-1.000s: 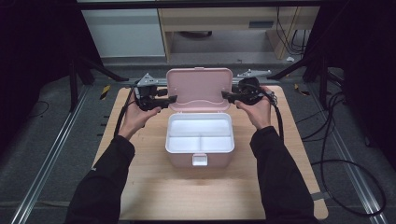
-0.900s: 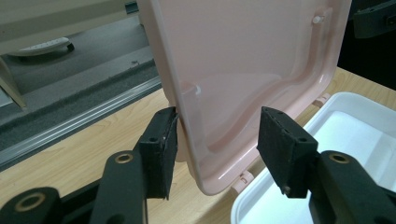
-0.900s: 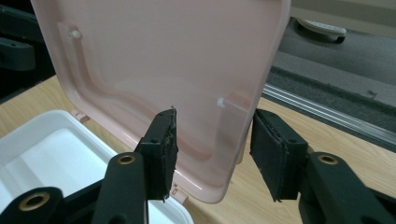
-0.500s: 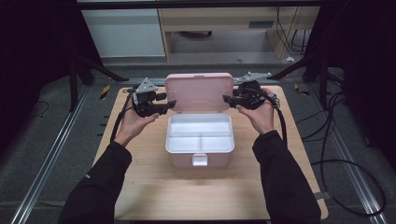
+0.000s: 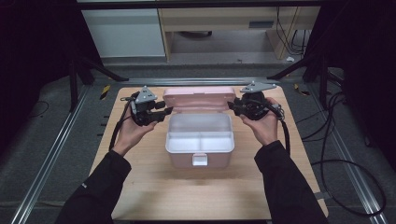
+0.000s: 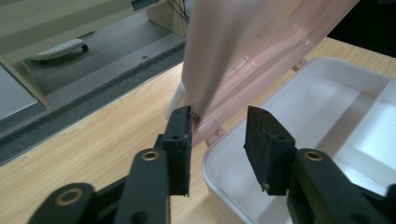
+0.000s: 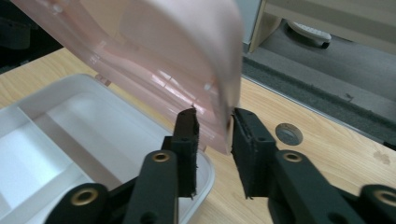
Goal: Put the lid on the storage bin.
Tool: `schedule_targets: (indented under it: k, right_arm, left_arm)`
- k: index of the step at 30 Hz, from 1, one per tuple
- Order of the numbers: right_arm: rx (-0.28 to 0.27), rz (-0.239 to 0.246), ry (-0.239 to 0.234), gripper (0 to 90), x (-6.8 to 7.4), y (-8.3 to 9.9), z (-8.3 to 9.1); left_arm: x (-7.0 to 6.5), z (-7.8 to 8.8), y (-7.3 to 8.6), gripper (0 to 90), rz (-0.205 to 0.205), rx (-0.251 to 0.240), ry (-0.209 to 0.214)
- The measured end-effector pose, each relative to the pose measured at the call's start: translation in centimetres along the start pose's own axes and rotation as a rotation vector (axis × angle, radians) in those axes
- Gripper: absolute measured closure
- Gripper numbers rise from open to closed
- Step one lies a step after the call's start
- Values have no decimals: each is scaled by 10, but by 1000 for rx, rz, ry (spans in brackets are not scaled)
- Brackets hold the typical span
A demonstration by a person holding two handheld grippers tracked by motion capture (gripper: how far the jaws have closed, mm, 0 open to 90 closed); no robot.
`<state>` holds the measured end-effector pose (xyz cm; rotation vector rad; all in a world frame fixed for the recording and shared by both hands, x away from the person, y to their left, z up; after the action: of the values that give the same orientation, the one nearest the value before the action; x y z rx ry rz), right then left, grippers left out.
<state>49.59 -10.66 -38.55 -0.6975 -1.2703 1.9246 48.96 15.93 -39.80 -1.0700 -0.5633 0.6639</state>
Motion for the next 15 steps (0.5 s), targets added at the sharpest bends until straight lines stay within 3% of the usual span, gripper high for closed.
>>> schedule_targets:
  k: [5,15]
  right_arm:
    - [0,24,-7,780,5,7,9]
    - [18,35,-60,763,20,31,27]
  left_arm:
    - [-5,8,7,735,17,14,16]
    - [-21,20,23,737,2,51,22]
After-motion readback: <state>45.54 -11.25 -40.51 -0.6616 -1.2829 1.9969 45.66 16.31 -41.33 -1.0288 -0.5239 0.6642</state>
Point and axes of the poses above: each handheld gripper's, and its own axes: z roughly backward along the jaws, y roughly out of its underside, x roughly to its left, the point moved 8 cm from there along -z, roughly forward along the jaws, and after that the axes turned 9 degrees about -x, right-handed, at the moved point
